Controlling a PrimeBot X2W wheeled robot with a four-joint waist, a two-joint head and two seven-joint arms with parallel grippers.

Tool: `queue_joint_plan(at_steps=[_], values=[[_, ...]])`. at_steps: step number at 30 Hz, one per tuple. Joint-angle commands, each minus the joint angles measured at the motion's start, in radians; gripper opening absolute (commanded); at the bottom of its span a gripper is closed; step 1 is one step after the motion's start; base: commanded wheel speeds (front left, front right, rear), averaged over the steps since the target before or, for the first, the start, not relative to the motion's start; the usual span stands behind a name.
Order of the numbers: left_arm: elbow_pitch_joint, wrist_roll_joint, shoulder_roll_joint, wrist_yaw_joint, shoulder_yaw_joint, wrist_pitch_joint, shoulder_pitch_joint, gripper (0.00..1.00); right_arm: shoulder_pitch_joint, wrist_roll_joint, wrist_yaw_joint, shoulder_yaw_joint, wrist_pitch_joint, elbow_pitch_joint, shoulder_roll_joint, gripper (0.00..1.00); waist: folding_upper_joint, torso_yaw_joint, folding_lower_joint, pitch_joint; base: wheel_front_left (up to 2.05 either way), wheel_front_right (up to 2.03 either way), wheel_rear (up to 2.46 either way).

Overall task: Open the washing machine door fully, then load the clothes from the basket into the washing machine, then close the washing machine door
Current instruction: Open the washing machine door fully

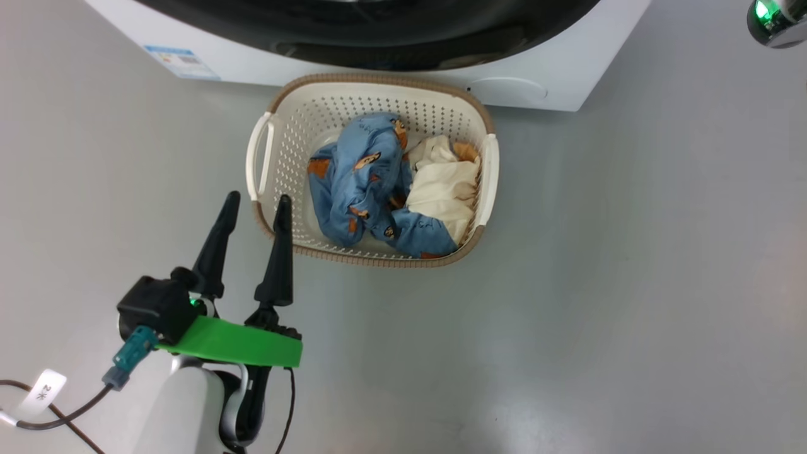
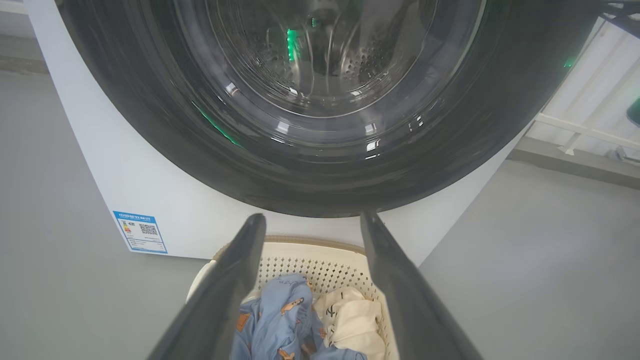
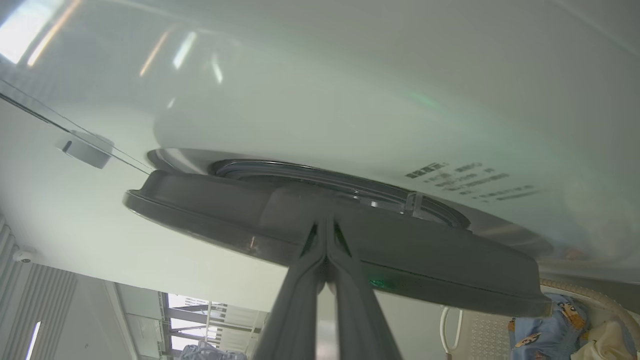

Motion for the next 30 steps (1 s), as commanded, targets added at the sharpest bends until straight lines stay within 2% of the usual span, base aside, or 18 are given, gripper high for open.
queue_joint_plan(at_steps=[1, 18, 30], values=[[-0.029, 0.001, 0.016, 0.000, 0.024, -0.006, -0.010, 1.00, -0.023, -0.011, 0.006, 0.003, 0.012, -0.016, 0.003, 0.00, 0.0000, 0.016, -0.0001, 0.021, 0.00, 0.00, 0.00], [-0.056, -0.004, -0.001, 0.000, -0.010, -0.006, -0.037, 1.00, -0.126, -0.068, 0.006, 0.025, 0.071, 0.044, 0.021, 0.00, 0.0000, 0.054, -0.0001, 0.074, 0.00, 0.00, 0.00], [-0.044, -0.001, -0.006, 0.000, -0.011, -0.006, -0.034, 1.00, -0.092, -0.078, 0.006, 0.052, 0.119, 0.036, 0.040, 0.00, 0.0000, 0.046, -0.0001, 0.046, 0.00, 0.00, 0.00]])
